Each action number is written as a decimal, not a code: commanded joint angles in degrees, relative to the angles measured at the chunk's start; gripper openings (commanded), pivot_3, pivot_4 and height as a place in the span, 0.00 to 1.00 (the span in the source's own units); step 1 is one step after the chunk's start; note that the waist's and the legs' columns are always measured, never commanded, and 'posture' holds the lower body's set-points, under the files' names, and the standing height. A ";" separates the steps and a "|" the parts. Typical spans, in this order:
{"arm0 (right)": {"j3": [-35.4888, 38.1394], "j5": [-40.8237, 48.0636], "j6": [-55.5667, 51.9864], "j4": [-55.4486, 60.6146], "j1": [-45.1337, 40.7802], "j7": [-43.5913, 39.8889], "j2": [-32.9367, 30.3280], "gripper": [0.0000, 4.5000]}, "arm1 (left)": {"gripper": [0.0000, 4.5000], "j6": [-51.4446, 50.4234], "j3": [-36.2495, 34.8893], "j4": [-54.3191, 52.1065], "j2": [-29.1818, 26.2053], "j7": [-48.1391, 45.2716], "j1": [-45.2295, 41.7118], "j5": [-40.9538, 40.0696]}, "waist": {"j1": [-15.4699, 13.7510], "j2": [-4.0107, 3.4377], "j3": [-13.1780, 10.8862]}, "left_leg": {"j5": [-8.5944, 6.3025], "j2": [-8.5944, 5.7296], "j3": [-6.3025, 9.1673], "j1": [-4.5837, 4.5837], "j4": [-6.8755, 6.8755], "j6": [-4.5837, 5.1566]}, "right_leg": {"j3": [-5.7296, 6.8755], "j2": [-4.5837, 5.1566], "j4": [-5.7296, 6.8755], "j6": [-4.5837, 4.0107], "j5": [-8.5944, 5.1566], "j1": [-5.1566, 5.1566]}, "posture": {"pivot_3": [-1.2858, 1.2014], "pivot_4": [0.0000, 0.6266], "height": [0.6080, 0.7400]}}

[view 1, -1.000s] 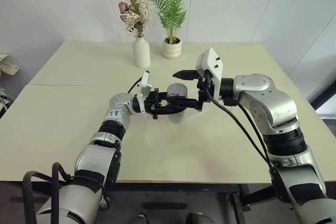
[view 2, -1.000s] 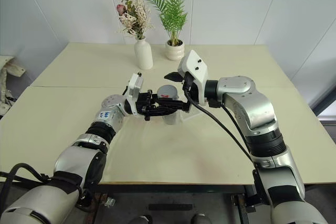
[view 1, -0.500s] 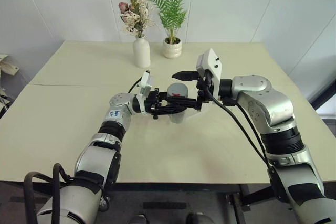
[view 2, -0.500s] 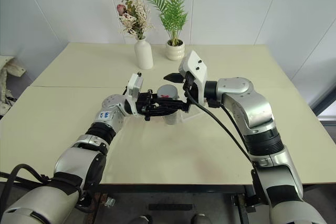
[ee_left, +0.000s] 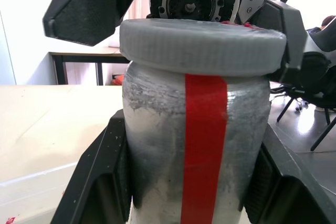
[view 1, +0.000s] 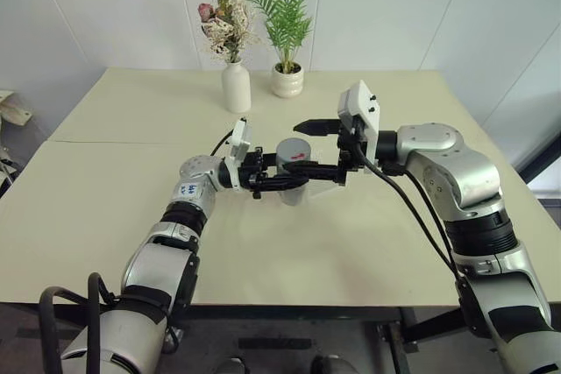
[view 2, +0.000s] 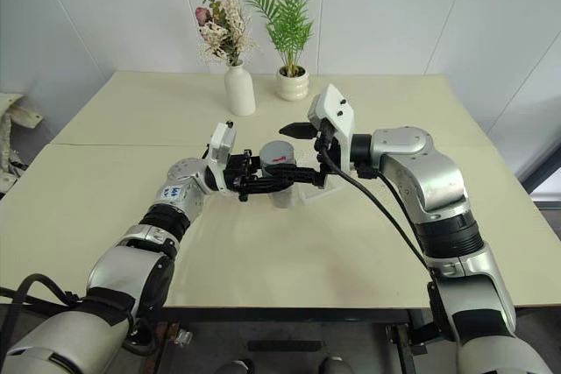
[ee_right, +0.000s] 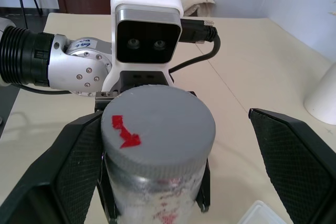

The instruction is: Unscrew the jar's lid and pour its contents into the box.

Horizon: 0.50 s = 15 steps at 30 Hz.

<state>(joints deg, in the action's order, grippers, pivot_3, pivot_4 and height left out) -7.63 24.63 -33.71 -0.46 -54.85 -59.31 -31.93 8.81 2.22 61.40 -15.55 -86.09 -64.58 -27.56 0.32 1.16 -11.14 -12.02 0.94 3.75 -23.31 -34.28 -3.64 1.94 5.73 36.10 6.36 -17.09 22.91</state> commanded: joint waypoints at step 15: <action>5.29 3.66 -3.61 6.48 0.36 2.15 -1.16 0.99 | 0.48 0.93 -0.95 1.25 0.19 -6.41 -1.20 -0.25 | -0.02 0.00 -0.01 | 0.00 0.00 -0.01 0.01 -0.01 0.00 | -0.01 0.00 0.00 0.00 0.00 0.00 | 0.52 0.24 1.00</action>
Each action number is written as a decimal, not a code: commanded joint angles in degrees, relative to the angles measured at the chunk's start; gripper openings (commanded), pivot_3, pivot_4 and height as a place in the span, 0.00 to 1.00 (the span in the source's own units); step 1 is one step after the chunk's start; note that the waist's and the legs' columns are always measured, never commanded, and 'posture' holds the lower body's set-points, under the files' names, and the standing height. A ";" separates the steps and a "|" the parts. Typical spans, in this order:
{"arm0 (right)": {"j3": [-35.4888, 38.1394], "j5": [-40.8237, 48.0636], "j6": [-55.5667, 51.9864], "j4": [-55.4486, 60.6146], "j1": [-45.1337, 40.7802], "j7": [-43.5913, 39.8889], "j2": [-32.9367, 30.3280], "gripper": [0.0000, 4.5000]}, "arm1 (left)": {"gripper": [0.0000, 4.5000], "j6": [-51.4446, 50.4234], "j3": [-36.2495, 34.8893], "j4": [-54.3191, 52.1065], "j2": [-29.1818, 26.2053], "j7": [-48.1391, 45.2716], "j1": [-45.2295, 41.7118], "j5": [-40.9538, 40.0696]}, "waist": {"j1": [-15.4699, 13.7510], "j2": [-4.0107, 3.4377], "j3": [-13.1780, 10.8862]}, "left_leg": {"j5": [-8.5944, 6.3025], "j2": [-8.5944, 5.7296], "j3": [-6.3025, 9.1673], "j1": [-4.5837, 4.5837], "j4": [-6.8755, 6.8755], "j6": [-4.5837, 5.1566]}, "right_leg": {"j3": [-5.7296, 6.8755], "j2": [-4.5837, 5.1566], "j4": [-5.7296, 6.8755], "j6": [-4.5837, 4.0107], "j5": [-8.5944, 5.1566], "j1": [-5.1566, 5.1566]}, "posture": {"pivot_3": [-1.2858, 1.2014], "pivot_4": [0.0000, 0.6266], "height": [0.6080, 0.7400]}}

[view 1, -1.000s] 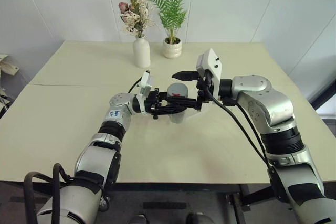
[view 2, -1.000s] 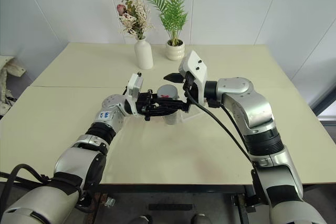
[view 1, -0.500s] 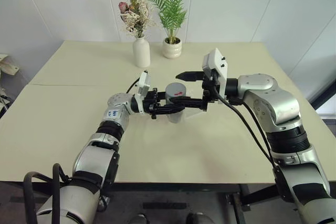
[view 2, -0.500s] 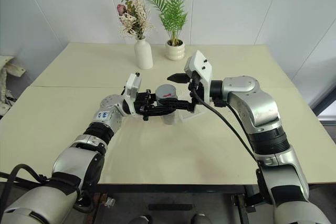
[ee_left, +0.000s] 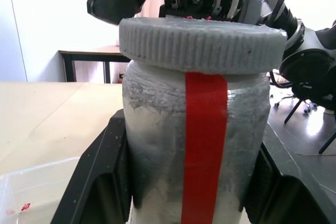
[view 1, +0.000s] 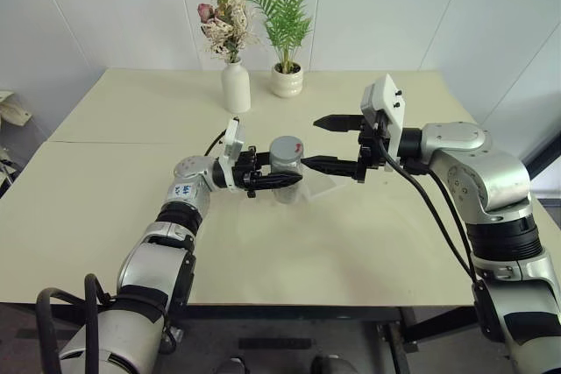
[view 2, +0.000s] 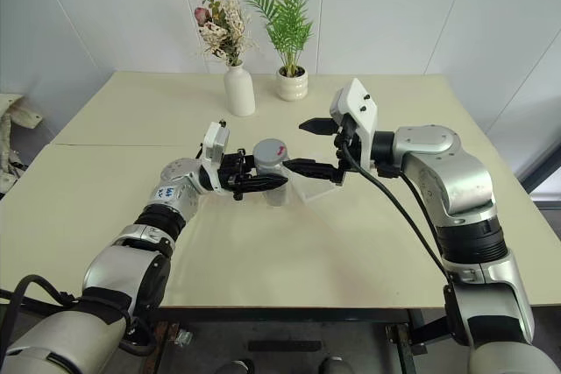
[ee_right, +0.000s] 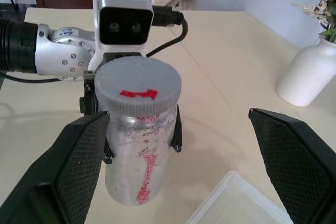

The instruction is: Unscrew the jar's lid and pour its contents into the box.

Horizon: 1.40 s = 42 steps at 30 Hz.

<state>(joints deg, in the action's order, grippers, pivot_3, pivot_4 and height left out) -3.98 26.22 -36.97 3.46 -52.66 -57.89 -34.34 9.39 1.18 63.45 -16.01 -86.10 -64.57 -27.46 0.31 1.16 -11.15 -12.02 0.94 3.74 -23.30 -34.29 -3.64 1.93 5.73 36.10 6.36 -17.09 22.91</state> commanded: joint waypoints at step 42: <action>-2.21 -1.52 3.05 -5.26 -5.17 0.01 8.77 0.99 | 0.48 2.32 4.63 -1.75 1.49 -6.40 -3.14 -3.24 | 0.01 -0.01 -0.01 | 0.00 0.00 0.00 -0.01 -0.01 0.00 | -0.02 0.00 0.02 0.01 0.01 0.00 | 0.52 0.24 1.00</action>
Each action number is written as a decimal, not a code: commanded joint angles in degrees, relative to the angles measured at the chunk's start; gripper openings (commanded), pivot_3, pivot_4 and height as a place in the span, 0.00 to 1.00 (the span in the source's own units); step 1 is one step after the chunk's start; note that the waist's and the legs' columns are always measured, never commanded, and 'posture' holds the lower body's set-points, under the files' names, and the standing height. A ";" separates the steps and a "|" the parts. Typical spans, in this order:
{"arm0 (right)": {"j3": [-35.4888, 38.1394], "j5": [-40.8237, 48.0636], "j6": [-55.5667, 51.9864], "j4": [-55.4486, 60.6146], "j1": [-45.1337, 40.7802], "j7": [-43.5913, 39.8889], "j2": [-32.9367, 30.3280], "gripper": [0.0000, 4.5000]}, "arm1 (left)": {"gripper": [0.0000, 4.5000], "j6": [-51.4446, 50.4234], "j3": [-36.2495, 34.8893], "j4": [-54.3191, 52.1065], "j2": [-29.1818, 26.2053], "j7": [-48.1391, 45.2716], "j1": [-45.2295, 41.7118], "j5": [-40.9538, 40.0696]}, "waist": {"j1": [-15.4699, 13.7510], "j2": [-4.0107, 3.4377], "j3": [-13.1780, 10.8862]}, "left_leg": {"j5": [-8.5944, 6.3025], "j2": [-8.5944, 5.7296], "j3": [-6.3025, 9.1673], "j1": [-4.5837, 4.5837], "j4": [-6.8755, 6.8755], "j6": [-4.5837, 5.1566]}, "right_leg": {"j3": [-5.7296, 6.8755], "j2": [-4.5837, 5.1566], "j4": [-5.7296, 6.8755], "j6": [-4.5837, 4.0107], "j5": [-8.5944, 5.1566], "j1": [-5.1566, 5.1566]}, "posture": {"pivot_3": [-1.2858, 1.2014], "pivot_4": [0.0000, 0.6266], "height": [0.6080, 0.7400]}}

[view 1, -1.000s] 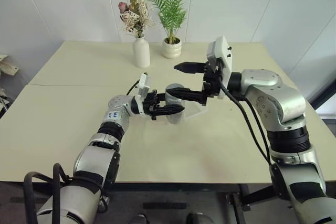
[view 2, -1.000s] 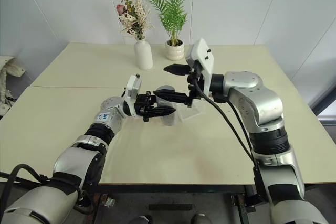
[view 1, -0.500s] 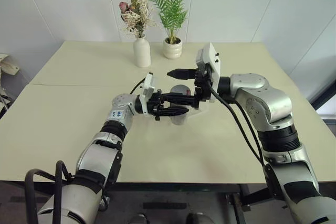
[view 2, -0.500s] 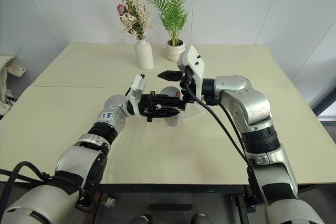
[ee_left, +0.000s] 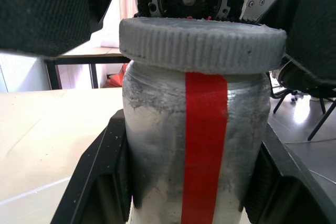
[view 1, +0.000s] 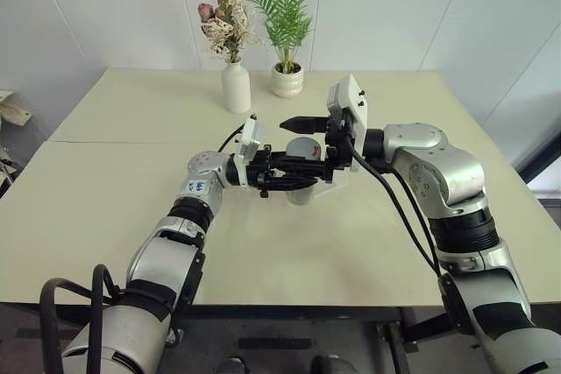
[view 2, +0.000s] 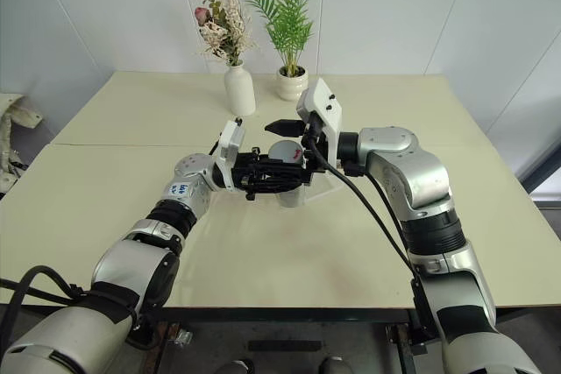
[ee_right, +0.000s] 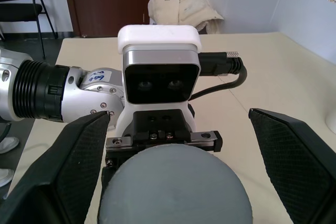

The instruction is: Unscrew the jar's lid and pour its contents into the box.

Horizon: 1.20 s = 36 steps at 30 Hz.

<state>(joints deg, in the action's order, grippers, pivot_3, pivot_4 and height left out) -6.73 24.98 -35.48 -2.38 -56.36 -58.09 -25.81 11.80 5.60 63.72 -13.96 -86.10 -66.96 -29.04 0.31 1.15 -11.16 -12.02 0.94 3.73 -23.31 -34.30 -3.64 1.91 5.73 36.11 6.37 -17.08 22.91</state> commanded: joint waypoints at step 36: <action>4.61 1.70 -1.63 5.59 2.41 1.02 -8.03 0.99 | 0.48 -0.26 -0.33 -2.24 -2.84 -6.40 0.96 -2.23 | -0.06 0.00 0.00 | 0.00 0.00 -0.01 0.00 0.00 0.00 | -0.01 0.00 -0.03 0.00 0.00 0.00 | 0.52 0.24 1.00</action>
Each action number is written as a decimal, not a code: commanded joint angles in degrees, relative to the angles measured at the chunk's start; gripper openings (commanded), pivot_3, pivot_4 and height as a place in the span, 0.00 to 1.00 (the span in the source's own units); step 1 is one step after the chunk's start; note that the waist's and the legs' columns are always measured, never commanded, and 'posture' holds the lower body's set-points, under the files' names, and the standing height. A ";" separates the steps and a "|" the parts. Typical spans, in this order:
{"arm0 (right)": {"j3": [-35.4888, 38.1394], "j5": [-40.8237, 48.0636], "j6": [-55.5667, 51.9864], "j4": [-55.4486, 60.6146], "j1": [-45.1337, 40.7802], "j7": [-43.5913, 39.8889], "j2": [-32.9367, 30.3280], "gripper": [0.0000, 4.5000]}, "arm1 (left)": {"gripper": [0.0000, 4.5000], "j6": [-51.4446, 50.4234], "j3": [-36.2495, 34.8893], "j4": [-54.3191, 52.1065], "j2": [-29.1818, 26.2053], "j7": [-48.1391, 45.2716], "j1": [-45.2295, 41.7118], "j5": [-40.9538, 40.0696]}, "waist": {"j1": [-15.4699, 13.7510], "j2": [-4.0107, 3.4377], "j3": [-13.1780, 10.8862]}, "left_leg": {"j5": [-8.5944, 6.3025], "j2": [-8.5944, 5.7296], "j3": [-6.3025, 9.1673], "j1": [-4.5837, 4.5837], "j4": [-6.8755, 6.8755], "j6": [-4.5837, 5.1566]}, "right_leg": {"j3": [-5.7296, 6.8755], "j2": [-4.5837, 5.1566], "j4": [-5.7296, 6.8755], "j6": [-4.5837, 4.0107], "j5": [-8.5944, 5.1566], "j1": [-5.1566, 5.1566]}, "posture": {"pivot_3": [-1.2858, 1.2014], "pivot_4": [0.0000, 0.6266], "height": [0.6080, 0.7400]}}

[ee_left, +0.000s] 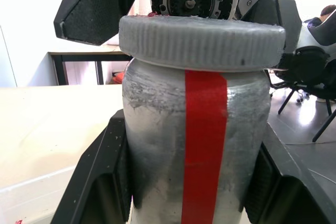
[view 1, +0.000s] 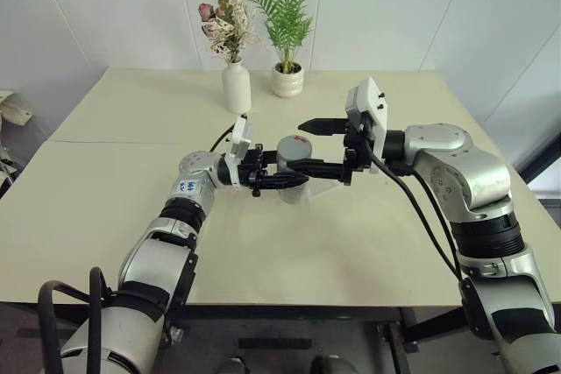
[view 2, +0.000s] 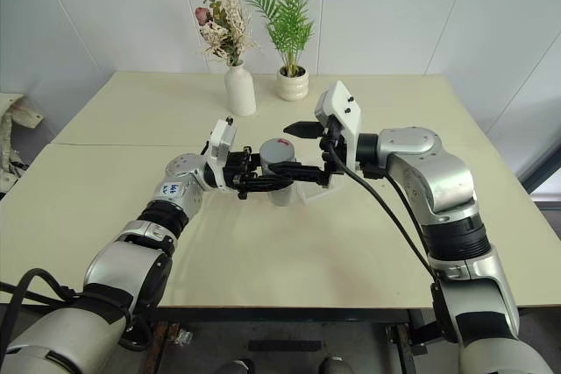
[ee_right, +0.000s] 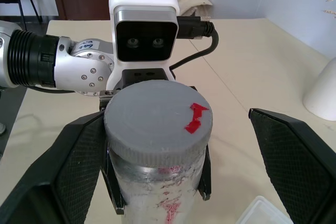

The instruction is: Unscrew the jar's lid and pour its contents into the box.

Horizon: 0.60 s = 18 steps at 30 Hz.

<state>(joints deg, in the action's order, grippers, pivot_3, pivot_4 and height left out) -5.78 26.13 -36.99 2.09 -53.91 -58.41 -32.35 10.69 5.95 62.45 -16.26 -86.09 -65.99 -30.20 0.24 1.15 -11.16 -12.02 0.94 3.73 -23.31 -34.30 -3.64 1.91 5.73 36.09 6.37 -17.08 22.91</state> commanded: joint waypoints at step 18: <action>7.16 2.99 -3.60 5.62 0.17 3.20 -4.60 0.99 | 0.48 1.54 -1.89 1.18 -0.61 -6.41 -0.83 0.19 | 0.00 0.01 -0.01 | 0.00 0.00 -0.01 0.00 0.00 0.00 | -0.01 0.00 0.00 0.00 0.00 0.00 | 0.52 0.24 1.00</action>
<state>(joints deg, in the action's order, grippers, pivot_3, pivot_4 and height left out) -1.02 27.77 -40.43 5.13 -51.62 -55.65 -36.28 11.46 4.96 63.90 -16.75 -86.10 -65.99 -29.96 0.25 1.16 -11.17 -12.02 0.94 3.72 -23.31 -34.30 -3.64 1.90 5.73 36.08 6.37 -17.08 22.91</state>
